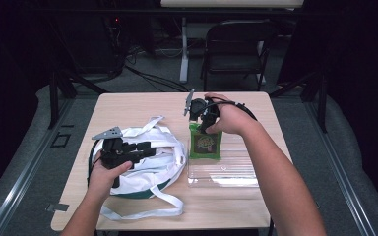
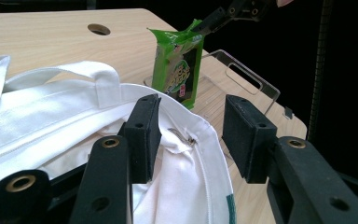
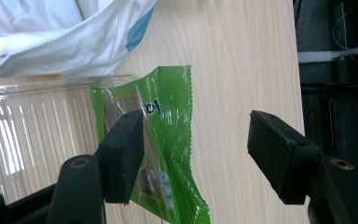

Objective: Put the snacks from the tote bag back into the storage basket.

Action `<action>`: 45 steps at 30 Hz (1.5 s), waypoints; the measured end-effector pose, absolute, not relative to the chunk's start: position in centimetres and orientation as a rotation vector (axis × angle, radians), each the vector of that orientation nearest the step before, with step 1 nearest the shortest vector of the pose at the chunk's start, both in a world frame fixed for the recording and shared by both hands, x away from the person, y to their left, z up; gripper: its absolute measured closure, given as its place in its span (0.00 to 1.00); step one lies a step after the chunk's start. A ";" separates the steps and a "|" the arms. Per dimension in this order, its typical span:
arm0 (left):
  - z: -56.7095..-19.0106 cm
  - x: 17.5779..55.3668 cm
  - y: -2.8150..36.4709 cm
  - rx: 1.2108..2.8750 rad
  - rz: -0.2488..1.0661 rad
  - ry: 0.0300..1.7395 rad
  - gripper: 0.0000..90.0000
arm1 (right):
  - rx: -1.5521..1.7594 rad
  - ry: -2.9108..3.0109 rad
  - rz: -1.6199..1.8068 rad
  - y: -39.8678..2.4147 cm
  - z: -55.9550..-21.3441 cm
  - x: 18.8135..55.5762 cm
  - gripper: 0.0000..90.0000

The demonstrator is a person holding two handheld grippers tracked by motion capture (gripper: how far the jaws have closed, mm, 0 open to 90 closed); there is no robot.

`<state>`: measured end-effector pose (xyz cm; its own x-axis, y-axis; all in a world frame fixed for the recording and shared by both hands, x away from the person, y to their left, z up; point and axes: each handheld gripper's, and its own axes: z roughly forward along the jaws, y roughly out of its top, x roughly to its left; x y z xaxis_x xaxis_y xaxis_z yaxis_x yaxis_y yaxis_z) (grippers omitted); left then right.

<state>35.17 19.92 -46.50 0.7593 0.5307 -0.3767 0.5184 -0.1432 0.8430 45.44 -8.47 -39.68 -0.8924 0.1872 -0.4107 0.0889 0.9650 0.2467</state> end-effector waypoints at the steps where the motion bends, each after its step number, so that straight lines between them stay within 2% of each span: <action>1: -46.5 35.2 19.9 1.788 0.013 0.817 0.62 | 0.204 2.668 0.311 -8.5 -39.6 45.4 0.42; 23: -46.8 35.8 19.5 1.792 0.014 0.828 0.61 | 0.415 2.630 0.462 -10.2 -37.4 41.4 0.46; 45: -47.1 36.1 19.5 1.810 0.054 0.853 0.59 | 0.748 2.512 0.622 -15.9 -38.8 39.0 0.47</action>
